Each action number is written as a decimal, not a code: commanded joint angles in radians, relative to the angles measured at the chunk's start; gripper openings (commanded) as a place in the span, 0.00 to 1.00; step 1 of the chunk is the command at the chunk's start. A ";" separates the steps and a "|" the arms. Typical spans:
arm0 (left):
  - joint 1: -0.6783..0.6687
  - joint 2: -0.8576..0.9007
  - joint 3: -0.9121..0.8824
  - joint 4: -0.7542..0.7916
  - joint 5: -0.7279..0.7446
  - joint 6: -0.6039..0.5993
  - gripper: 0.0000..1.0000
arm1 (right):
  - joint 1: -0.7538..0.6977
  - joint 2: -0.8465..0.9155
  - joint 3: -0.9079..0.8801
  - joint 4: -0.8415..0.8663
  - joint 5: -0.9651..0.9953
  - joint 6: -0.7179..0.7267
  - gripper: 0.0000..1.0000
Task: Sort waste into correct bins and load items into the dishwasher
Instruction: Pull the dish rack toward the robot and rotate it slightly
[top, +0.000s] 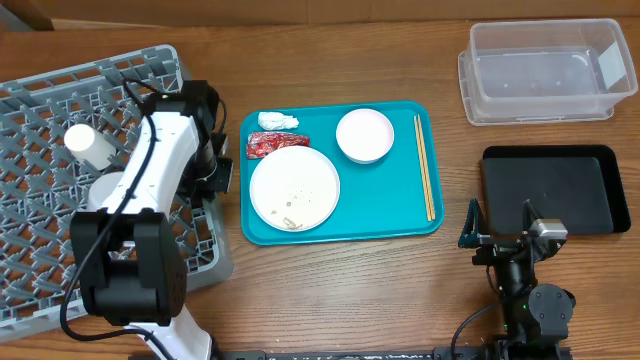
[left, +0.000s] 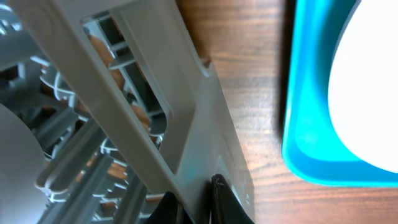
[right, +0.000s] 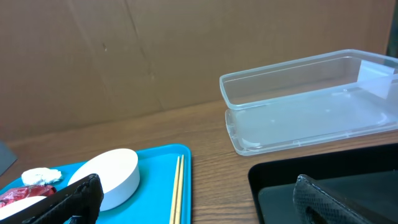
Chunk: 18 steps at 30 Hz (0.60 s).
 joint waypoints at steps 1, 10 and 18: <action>-0.027 0.024 -0.002 0.110 -0.036 0.170 0.04 | 0.005 -0.011 -0.010 0.006 0.006 -0.007 0.99; -0.071 0.024 -0.002 0.176 -0.032 0.237 0.04 | 0.005 -0.011 -0.010 0.006 0.006 -0.007 1.00; -0.164 0.024 -0.002 0.209 -0.029 0.301 0.07 | 0.005 -0.011 -0.010 0.006 0.006 -0.007 1.00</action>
